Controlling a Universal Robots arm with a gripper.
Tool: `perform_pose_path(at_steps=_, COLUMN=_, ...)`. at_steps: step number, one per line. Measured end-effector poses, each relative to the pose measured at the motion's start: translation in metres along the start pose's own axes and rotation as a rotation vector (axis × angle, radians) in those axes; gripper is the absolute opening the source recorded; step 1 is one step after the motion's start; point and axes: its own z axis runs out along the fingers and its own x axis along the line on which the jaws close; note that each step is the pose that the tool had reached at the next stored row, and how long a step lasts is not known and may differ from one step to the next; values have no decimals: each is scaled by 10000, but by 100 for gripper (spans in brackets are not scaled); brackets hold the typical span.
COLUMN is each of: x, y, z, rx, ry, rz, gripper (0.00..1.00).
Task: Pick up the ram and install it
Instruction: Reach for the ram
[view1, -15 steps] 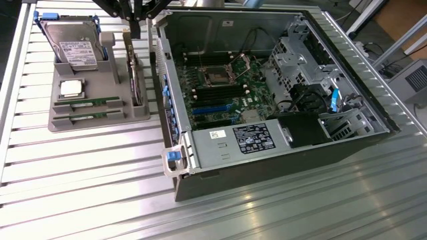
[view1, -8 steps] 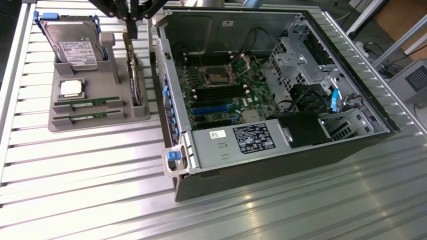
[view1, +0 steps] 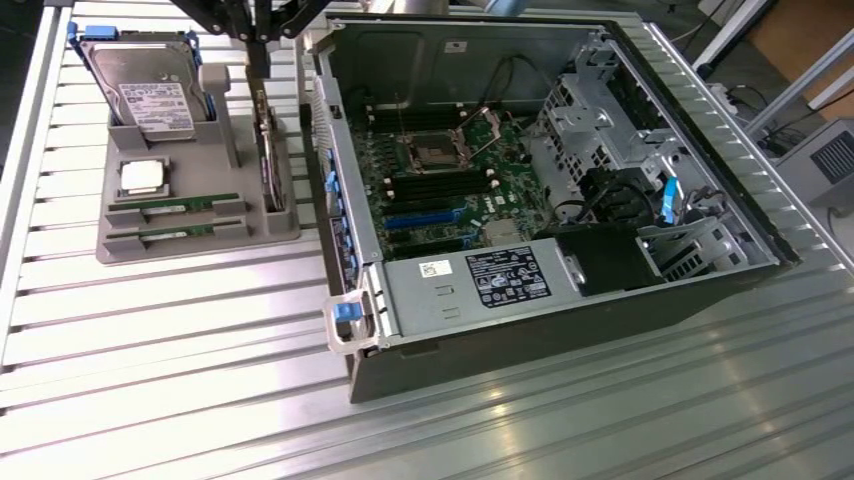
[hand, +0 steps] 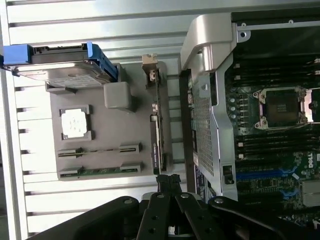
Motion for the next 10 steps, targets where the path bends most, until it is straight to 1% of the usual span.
perform_pose_path(at_steps=10, x=54, y=-4, z=0, rx=0, ry=0, rz=0, gripper=10)
